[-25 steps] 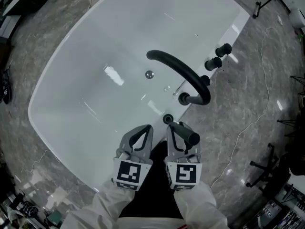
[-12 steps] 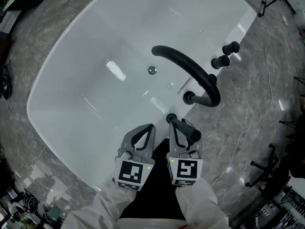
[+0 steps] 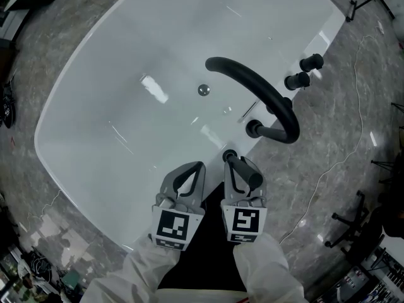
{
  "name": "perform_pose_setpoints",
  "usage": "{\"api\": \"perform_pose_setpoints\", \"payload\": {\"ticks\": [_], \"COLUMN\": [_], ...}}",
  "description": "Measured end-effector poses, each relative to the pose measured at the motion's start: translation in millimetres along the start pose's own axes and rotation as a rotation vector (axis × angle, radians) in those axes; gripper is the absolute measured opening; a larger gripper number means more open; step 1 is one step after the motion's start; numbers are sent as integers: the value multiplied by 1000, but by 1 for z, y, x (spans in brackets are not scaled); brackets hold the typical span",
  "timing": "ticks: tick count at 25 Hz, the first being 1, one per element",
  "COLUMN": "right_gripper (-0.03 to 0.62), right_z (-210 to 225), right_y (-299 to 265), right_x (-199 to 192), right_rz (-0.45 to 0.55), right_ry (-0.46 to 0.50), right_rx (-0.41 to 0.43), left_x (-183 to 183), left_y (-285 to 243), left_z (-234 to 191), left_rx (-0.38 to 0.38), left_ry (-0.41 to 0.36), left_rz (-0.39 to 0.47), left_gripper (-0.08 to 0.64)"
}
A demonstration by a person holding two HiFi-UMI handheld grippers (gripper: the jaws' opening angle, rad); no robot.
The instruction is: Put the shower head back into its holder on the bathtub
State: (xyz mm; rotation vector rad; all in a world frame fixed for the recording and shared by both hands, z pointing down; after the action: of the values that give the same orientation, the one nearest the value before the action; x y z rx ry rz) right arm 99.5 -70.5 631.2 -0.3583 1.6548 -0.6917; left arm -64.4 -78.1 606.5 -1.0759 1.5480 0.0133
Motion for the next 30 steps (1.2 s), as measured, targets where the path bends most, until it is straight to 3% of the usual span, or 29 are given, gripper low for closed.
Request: {"api": "perform_pose_setpoints", "payload": {"ticks": [30], "right_gripper": [137], "right_z": [-7], "right_y": [-15], "right_x": [-14], "right_rz": [-34], "right_ry": [39], "right_rx": [1], "left_x": [-6], "left_y": [-4], "left_z": [-1], "left_rx": [-9], "left_ry": [8], "left_rz": [-15], "left_gripper": [-2]}}
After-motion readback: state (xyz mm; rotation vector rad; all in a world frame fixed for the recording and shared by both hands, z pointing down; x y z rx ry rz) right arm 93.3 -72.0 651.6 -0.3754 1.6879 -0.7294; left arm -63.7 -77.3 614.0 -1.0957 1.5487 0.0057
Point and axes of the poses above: the fingertips, and each gripper's own axes: y backward along the fingers, z to its right, x out of its top, the point moved 10 cm from there along y, backward along the fingers, and after that the axes turned 9 degrees about -x, right-handed, at the moved point
